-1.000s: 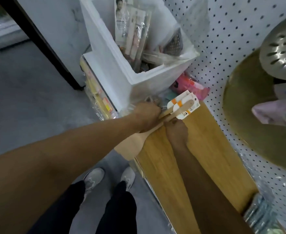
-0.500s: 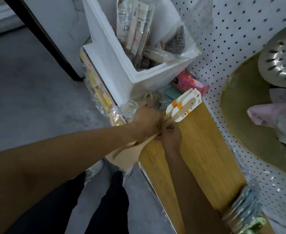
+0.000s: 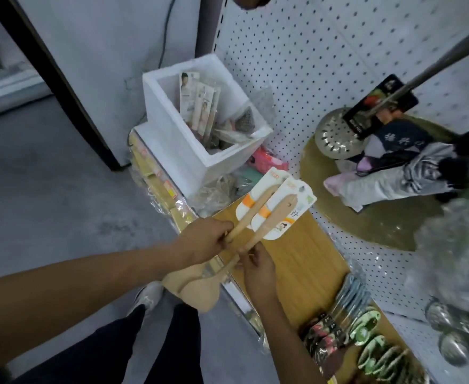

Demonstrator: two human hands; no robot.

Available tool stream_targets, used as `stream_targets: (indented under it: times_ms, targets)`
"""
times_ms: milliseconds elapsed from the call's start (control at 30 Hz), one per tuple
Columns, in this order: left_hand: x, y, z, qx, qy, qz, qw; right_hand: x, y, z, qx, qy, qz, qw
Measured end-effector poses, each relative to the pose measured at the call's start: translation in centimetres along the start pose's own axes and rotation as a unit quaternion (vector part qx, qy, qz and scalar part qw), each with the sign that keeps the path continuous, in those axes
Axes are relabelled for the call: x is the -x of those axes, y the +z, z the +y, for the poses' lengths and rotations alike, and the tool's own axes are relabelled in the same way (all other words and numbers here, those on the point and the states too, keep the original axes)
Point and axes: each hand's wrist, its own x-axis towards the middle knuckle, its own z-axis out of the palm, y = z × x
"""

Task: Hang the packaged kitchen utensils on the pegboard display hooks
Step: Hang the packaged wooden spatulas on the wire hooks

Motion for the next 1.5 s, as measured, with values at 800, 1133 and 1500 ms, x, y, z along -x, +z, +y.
stream_targets:
  times_ms: [800,1133,1500]
  targets:
    - [13.4,-2.5,25.2,-0.054,0.320,-0.123,0.938,32.2,-16.0,-2.9,-0.039,-0.061,0.314,0.947]
    - [18.2,9.3,39.2,-0.041,0.417,-0.175,0.891,46.1,-25.4,7.1,-0.069,-0.028,0.435,0.897]
    - [23.0,25.1,56.2,-0.071,0.476,-0.207,0.852,58.9,-39.4,20.8,-0.083,-0.009,0.499,0.863]
